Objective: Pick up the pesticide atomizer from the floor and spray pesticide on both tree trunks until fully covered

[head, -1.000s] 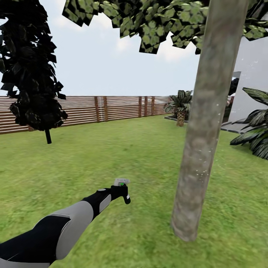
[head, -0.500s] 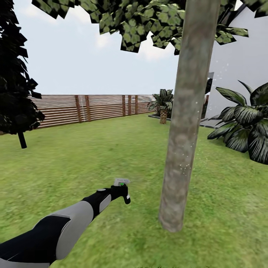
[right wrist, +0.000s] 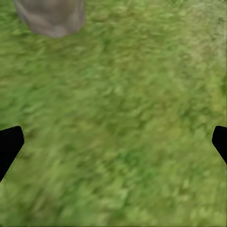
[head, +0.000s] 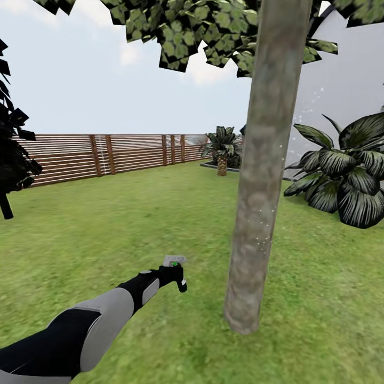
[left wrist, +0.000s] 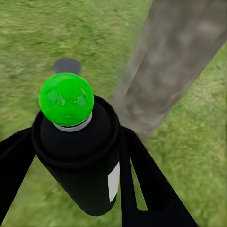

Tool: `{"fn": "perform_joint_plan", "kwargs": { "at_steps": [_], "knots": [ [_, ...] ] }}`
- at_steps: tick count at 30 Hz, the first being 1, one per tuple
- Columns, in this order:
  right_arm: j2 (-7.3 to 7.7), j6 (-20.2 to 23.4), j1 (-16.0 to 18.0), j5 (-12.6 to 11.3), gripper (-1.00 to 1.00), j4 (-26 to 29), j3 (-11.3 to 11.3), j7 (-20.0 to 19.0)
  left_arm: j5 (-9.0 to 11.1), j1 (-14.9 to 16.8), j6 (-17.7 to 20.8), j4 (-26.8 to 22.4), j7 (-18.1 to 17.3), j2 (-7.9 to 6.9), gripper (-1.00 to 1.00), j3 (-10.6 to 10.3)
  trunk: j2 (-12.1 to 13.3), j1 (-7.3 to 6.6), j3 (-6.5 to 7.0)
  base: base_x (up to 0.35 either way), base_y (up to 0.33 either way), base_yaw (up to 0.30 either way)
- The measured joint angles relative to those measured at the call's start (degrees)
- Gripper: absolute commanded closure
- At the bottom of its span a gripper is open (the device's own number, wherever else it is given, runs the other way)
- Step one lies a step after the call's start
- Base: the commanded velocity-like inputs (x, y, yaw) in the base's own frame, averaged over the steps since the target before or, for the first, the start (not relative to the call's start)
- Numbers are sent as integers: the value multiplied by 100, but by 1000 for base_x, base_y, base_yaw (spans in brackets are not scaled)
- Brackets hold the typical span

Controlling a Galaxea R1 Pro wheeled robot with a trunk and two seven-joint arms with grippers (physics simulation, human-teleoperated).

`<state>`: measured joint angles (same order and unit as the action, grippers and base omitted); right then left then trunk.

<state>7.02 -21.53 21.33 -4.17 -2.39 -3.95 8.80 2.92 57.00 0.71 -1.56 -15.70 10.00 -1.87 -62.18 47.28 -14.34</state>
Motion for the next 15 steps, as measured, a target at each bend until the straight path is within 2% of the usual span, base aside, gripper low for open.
{"fn": "perform_joint_plan", "kwargs": {
  "at_steps": [3,7,15],
  "knots": [
    [0,0,0,2,-100,0,0,0,0,-1,0,0,-1,0,100,0,0,0,-1,246,316,-139],
    [0,0,0,3,-100,0,0,0,0,-2,0,0,-1,0,100,-1,0,0,-1,232,296,-261],
    [0,-2,0,3,-100,0,1,2,0,-4,0,-1,0,0,100,-1,1,2,-5,95,136,-297]
  ]
}}
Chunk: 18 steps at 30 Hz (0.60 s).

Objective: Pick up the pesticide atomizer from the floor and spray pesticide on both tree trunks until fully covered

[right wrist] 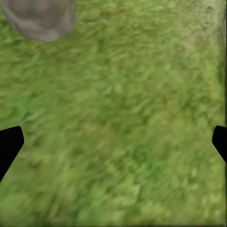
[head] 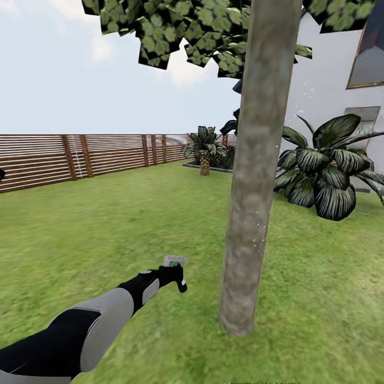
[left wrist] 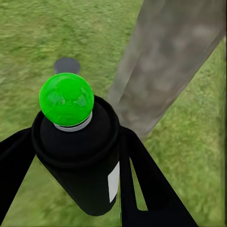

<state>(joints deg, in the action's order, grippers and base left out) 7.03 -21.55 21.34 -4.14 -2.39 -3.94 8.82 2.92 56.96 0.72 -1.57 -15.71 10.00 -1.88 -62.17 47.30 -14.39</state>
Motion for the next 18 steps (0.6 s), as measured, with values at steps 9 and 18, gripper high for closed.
{"fn": "perform_joint_plan", "kwargs": {
  "at_steps": [9,18],
  "knots": [
    [0,0,0,0,-100,0,0,1,0,-1,0,0,0,0,100,-1,0,0,-12,7,8,-300],
    [0,-2,0,0,-100,-1,0,2,0,-1,0,-1,0,0,100,0,0,-1,-31,108,-155,-300]
  ]
}}
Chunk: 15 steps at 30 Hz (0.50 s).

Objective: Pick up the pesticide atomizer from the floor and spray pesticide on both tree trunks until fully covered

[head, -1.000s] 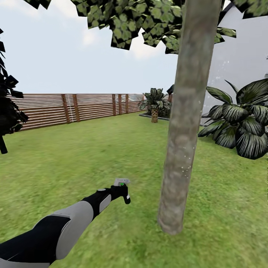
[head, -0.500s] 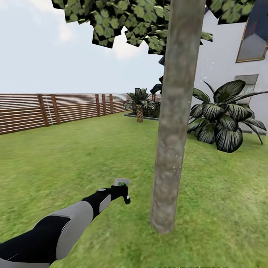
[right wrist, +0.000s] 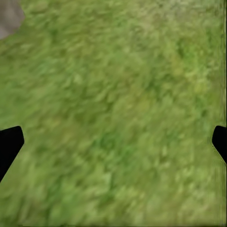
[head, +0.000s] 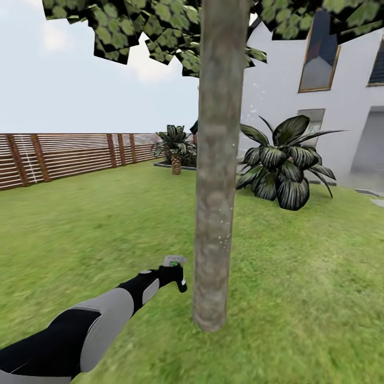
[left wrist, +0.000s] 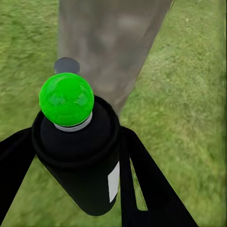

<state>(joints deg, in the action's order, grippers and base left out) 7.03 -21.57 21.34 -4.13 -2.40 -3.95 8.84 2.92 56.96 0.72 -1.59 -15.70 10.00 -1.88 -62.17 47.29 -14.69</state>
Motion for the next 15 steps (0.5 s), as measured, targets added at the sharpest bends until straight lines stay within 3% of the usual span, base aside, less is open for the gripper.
{"fn": "perform_joint_plan", "kwargs": {
  "at_steps": [7,9,12,15],
  "knots": [
    [0,0,0,-5,-100,1,0,-1,11,1,14,-39,18,0,100,-33,0,1,-11,73,-102,-105],
    [0,-2,0,-7,-100,2,-2,-1,23,4,115,-316,16,0,100,-38,0,1,-10,6,-8,-8],
    [-1,-5,0,-9,-100,0,-5,-1,26,5,1049,-1226,11,0,100,-50,-1,1,-10,2,-3,-2],
    [0,-6,0,-9,-100,1,-5,-1,19,4,1452,-1675,1,0,100,-27,0,2,-11,-64,-33,0]
  ]
}}
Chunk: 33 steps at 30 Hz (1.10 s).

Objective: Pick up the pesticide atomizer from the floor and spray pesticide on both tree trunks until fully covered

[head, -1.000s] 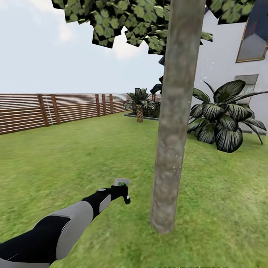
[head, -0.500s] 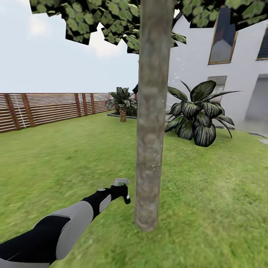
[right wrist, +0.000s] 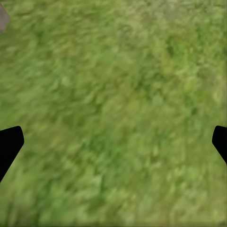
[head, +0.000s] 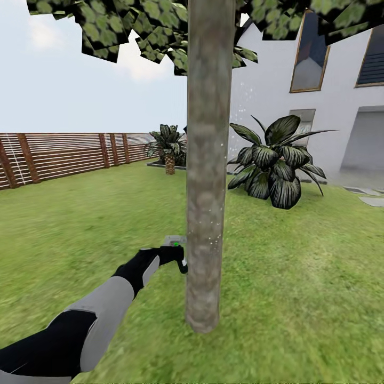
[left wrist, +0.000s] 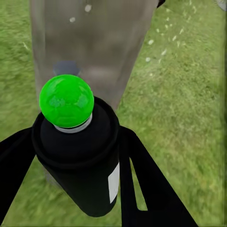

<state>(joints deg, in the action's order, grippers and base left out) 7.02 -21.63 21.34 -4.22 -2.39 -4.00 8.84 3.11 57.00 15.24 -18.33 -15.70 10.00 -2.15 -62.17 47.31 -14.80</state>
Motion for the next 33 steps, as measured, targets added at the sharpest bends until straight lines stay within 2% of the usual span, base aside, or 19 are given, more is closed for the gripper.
{"fn": "perform_joint_plan", "kwargs": {
  "at_steps": [3,6,9,10,12,13,15,16,18,21,30,33],
  "knots": [
    [0,2,0,1,-100,-1,-2,1,-7,-1,7,104,-3,0,100,5,0,1,0,-167,-105,0],
    [0,1,0,1,-100,-1,-1,0,-9,-3,-218,197,-1,0,100,5,0,0,0,-42,-27,0],
    [0,6,0,3,-100,-1,1,0,-2,-2,-213,114,-7,0,100,-52,0,0,0,-13,-8,0],
    [0,7,0,2,-100,-1,1,-1,17,1,-46,-181,-18,0,100,-72,0,-1,1,-5,-3,0],
    [0,8,0,6,-100,-1,4,1,25,-1,753,-910,-19,0,100,-97,-1,-1,1,-3,-2,0],
    [0,8,0,6,-100,-1,4,1,18,-2,995,-1107,-19,0,100,-103,0,-1,0,-2,-1,0],
    [0,8,0,8,-100,-1,5,6,32,-1,1762,-1913,-21,0,100,-114,-1,-1,1,0,0,0],
    [0,8,0,8,-100,-1,5,7,31,-4,1912,-2156,-19,0,100,-120,-1,-1,1,0,0,0],
    [0,8,0,8,-100,-1,2,8,31,-2,2059,-2529,-23,0,100,-105,0,-1,0,0,0,0],
    [0,8,0,8,-100,-1,-2,8,29,-3,2137,-2787,-26,0,100,-74,0,-1,0,-4,0,0],
    [0,8,0,8,-100,-1,-3,8,32,-2,2177,-2763,-23,0,100,-101,0,0,0,-105,-48,0],
    [0,8,0,8,-100,-1,-3,8,42,0,2279,-2995,-22,0,100,-134,0,-1,0,-6,-3,0]
  ]
}}
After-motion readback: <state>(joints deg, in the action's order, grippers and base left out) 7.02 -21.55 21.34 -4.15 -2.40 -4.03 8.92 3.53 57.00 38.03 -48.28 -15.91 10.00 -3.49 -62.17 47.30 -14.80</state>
